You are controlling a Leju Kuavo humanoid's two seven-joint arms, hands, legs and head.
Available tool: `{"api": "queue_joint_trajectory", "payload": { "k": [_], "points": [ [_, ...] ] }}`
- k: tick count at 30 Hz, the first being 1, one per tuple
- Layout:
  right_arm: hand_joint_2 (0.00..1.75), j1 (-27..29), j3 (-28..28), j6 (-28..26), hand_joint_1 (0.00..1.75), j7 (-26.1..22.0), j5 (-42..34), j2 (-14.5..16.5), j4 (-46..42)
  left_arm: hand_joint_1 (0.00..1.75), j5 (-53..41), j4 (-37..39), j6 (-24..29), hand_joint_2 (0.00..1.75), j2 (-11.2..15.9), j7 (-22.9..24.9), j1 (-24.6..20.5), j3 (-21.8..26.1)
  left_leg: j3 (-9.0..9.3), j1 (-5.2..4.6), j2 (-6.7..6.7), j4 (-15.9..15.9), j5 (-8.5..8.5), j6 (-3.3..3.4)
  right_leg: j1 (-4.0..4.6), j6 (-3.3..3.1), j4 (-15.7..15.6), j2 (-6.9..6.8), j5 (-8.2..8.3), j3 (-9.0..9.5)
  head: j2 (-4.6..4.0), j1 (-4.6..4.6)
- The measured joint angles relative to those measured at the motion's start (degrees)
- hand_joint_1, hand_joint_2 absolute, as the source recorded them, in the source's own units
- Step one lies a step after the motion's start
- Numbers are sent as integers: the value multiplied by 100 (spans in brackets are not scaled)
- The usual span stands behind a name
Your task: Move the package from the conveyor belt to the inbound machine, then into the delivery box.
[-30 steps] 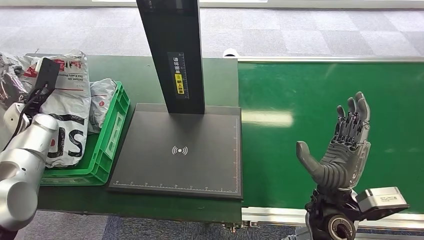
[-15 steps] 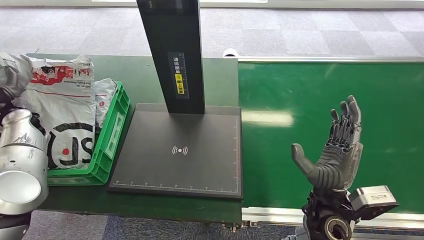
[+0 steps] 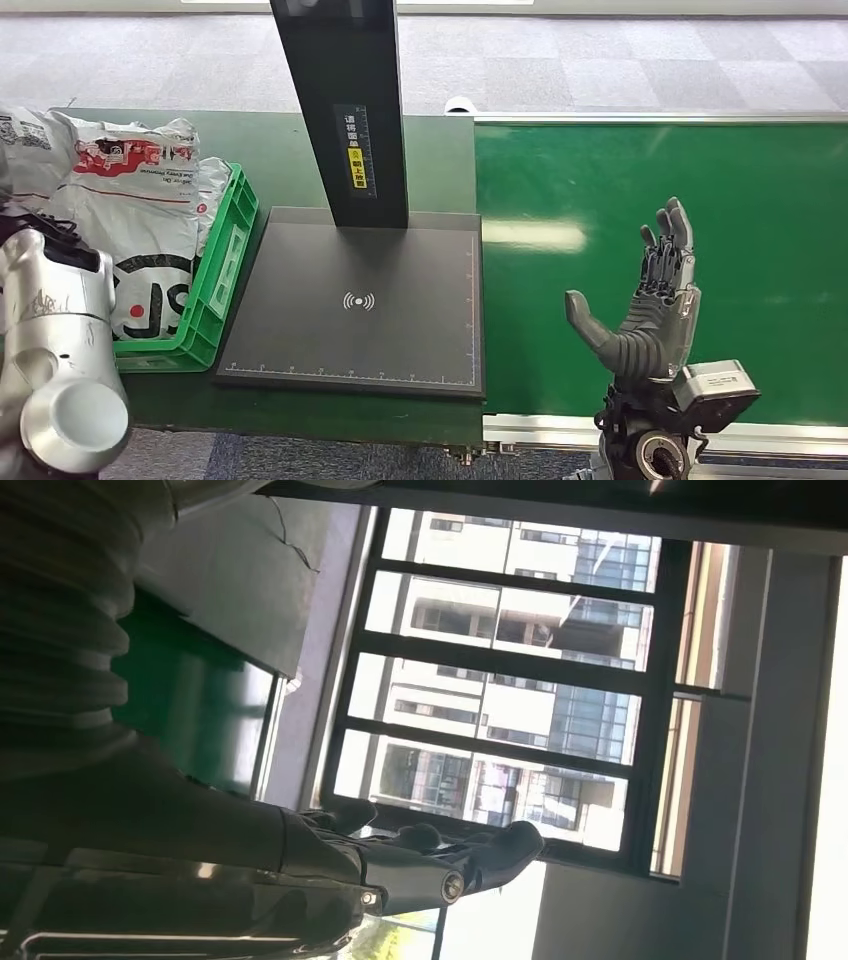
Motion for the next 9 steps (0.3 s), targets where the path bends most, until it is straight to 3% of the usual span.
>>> {"api": "queue_joint_trajectory", "payload": {
  "k": [6, 9],
  "points": [
    [175, 70, -10, -340, 0, -342, -50, 7, 758, 0, 744, -2338, -214, 175, -338, -337, 2411, -2192, -4, -6, -17, -1, -14, 6, -8, 11, -9, -13, -13, 8, 0, 2],
    [175, 94, -28, -386, 0, -483, -23, 9, 1204, 0, 880, -2946, -272, 175, -455, -437, 3182, -2854, -4, -7, -6, -1, -18, 8, -9, 11, -12, -3, -12, 2, 0, 2]
  ]
}}
